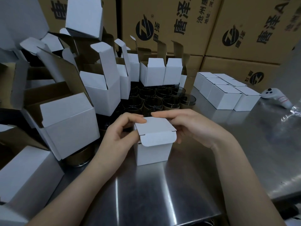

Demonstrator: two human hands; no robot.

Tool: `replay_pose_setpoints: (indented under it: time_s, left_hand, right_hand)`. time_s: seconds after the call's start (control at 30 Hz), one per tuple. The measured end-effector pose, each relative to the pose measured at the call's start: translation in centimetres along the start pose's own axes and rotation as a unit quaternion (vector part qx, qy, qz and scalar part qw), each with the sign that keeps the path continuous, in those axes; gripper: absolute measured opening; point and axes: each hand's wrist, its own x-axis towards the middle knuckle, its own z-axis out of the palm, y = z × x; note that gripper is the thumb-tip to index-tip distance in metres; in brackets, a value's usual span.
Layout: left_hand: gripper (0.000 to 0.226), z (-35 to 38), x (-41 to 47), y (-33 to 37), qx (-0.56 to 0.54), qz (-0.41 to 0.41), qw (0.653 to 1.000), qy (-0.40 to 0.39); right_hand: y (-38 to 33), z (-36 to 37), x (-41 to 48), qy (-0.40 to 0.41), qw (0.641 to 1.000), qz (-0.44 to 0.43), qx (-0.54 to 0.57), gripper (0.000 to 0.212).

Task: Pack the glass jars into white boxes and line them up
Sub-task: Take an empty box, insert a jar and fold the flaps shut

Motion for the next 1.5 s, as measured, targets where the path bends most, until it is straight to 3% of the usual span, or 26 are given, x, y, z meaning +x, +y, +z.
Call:
replay_pose_setpoints:
  time_s: [0.1,0.27,0.4,0.53,0.7,0.9,1.5]
  left_hand:
    - [0.026,-0.2,0.2,-0.1,-0.030,-0.020,0.999,0.008]
    - [0.022,-0.2,0.1,-0.3,0.002,-0.011,1.000,-0.006]
    - [0.044,-0.3,-0.8,0.0,0.059,-0.011,0.996,-0.064]
    - [0.060,0.2,-0.9,0.1,0.151,0.004,0.986,-0.066]
    - [0.058,0.0,-0.7,-0.1,0.176,0.034,0.982,-0.054]
    - [0.056,-0.2,-0.5,-0.2,0.184,0.044,0.981,-0.041]
    - [0.041,0.2,-0.5,0.0,0.145,0.042,0.988,-0.022]
  right_hand:
    - [-0.5,0.1,-0.2,-0.011,1.000,0.009,0.021,0.033]
    - [0.0,-0.4,-0.8,-0.046,0.998,-0.013,-0.038,0.049]
    - [0.1,-0.4,-0.8,-0.061,0.997,-0.013,-0.042,0.058]
    - [-0.1,-0.3,-0.8,-0.048,0.997,-0.030,-0.056,0.063]
    - [0.3,-0.5,-0.5,-0.017,0.992,-0.065,-0.110,0.063]
    - [0.9,-0.4,-0.3,-0.053,0.987,-0.082,-0.128,0.076]
    - [0.7,-0.5,-0.4,-0.019,0.991,-0.111,-0.077,0.051]
